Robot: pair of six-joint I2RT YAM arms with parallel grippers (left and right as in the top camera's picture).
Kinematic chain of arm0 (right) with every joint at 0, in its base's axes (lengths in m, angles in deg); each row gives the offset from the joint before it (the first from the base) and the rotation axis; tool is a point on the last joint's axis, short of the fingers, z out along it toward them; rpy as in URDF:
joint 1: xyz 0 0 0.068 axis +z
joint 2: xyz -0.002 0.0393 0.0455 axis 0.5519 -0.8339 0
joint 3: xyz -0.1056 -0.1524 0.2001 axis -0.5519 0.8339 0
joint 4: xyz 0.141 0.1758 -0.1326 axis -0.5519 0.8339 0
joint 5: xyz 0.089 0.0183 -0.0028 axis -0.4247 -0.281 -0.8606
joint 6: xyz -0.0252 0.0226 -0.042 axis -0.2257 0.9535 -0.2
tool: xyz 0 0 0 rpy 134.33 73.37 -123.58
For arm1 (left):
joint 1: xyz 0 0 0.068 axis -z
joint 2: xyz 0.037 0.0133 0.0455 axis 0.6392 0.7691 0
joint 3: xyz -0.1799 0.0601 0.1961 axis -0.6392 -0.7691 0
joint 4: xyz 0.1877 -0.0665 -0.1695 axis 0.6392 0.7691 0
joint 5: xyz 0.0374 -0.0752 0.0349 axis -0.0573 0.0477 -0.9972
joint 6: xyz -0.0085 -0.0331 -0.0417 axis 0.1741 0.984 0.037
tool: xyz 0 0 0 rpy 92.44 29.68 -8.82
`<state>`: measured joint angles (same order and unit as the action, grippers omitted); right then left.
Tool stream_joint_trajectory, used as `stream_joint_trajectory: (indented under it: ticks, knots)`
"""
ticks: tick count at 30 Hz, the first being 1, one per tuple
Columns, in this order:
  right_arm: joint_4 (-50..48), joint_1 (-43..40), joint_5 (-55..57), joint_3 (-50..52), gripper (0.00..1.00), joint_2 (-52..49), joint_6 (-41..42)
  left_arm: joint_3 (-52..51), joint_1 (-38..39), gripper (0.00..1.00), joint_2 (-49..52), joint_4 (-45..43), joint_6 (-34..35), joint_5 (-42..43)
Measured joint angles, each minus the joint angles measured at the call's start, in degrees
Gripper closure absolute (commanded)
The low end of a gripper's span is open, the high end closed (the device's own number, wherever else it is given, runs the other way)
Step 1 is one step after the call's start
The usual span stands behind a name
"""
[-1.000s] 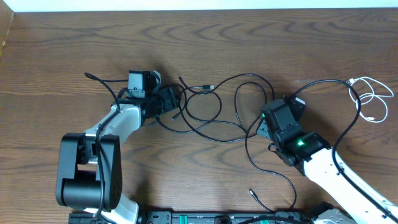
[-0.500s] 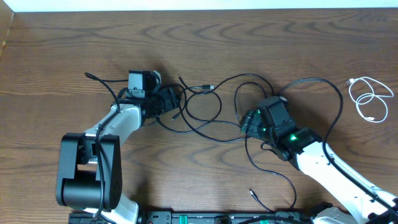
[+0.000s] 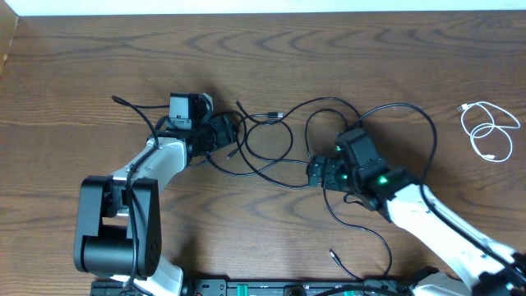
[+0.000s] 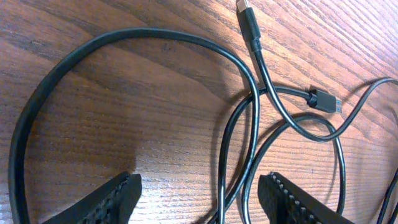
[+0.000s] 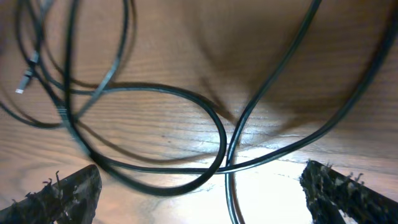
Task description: Untangle cables
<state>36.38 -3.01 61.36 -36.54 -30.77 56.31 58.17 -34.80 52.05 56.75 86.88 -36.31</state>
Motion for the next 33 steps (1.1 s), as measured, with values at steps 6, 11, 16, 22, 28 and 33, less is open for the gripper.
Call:
stream_joint_trajectory:
  ticks: [6,11,16,22,28,33]
  knots:
    - [-2.4,2.1,1.4,0.0,0.16,-7.9,1.0,0.0,0.0,0.34,0.0,0.0,0.0,0.0]
    - [-3.7,2.3,4.1,-1.1,0.37,-10.3,2.0,0.0,0.0,0.34,0.0,0.0,0.0,0.0]
    - [-3.7,2.3,7.0,-1.4,0.27,-11.1,3.3,0.0,0.0,0.34,0.0,0.0,0.0,0.0]
    - [1.0,2.3,9.0,-2.6,0.21,-10.8,3.2,0.0,0.0,0.34,0.0,0.0,0.0,0.0]
    - [4.0,2.3,8.9,-3.8,0.26,-5.6,2.3,0.0,0.0,0.34,0.0,0.0,0.0,0.0]
    - [2.7,2.3,9.2,-5.4,0.44,-2.0,1.6,0.0,0.0,0.34,0.0,0.0,0.0,0.0]
